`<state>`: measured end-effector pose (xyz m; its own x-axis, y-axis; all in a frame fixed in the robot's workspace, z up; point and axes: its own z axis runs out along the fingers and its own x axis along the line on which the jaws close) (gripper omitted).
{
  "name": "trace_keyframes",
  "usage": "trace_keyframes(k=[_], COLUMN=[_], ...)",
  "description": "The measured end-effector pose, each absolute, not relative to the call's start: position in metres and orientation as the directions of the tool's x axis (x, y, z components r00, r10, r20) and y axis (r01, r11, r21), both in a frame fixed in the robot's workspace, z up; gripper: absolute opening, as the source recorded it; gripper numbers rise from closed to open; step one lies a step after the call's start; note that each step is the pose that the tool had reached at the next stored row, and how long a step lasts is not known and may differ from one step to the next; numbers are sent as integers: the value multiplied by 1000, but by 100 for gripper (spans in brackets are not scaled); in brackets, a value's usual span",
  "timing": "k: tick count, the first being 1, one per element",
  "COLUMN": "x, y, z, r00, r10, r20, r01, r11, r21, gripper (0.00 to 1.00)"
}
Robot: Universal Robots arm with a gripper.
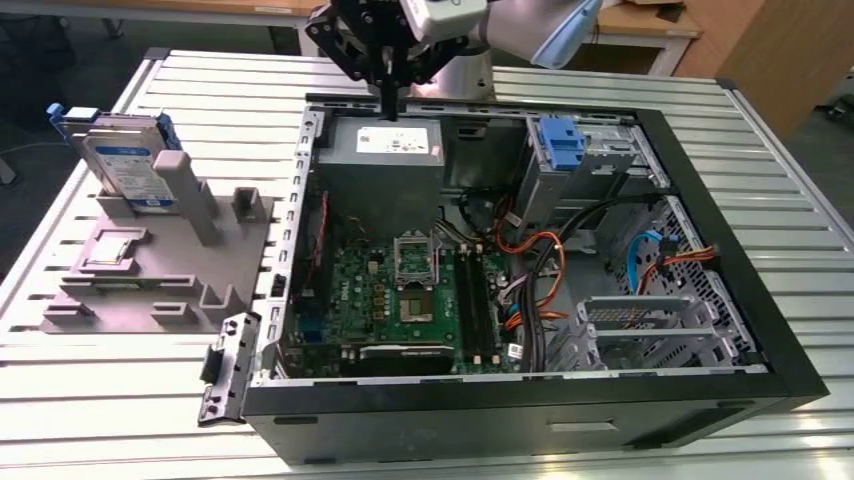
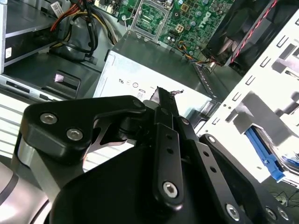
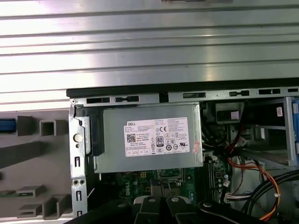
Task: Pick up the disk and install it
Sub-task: 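Reach for the disk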
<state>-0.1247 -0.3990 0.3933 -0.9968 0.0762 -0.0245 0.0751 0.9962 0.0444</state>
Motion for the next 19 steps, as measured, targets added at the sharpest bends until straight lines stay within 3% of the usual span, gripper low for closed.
trace_keyframes(k=[19], x=[-131], y=[-399], z=[393], r00=[-997], r10=[76], r20=[-24], r01=[75], r11=[996], r21=[44], gripper=[10])
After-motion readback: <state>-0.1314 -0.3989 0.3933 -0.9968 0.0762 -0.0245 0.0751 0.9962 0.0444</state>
